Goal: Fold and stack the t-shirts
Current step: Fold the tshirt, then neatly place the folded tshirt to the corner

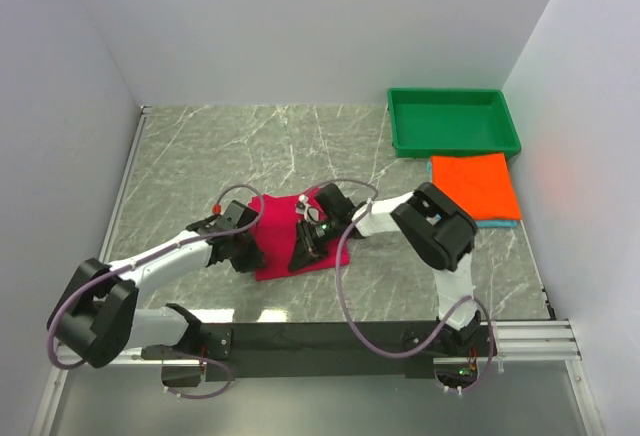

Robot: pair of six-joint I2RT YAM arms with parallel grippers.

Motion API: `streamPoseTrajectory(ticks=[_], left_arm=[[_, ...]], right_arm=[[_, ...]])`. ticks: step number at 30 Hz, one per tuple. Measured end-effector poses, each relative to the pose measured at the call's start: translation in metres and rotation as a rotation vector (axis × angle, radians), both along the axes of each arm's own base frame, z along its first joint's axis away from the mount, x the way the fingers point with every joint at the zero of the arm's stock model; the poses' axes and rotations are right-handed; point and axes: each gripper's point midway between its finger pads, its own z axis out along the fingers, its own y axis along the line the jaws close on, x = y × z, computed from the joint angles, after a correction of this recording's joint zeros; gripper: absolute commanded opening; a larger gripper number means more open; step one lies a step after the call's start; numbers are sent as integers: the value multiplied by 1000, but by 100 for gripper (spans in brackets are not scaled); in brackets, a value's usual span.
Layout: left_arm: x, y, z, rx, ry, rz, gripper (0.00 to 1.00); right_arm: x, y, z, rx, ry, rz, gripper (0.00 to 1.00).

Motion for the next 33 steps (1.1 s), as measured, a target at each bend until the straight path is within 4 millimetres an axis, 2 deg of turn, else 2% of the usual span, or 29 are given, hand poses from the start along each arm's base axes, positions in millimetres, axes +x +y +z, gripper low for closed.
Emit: streamPoseTrajectory(ticks=[2, 6, 9, 11, 12, 14, 16, 18, 21, 23, 24, 26, 28, 30, 33], left_arm=[[-3, 1, -6, 12, 23, 3, 12], [-3, 3, -8, 20, 27, 10, 11], [-2, 7, -7, 44, 18, 15, 18], [0, 13, -2, 80, 4, 16, 27], [2, 15, 3, 97, -11, 10, 35], [11, 16, 18, 129, -61, -8, 45], [21, 9, 38, 150, -126, -45, 64], [34, -9, 66, 158, -225, -108, 76], [42, -41, 105, 167, -363, -213, 81], [44, -65, 124, 184, -438, -293, 84], [43, -79, 130, 197, -471, -340, 84], [42, -102, 135, 240, -516, -420, 82], [37, -129, 132, 301, -550, -512, 81], [33, -152, 123, 357, -573, -594, 81], [25, -177, 102, 445, -590, -714, 74]], right_arm=[[-3, -5, -22, -40, 71, -12, 19], [4, -7, -19, -20, 79, -29, 19], [8, -14, -12, -45, 51, -51, 20], [15, -24, 0, -67, 4, -77, 25], [22, -31, 8, -84, -32, -102, 29], [41, -50, 29, -108, -122, -162, 33], [64, -75, 49, -140, -214, -244, 40], [85, -107, 69, -184, -305, -338, 47], [111, -160, 91, -300, -407, -491, 55], [118, -193, 100, -385, -444, -585, 67], [119, -208, 104, -420, -453, -628, 76], [118, -232, 107, -476, -459, -696, 82], [114, -253, 109, -515, -459, -766, 87], [105, -270, 107, -554, -446, -818, 88], [97, -286, 102, -596, -421, -866, 89]])
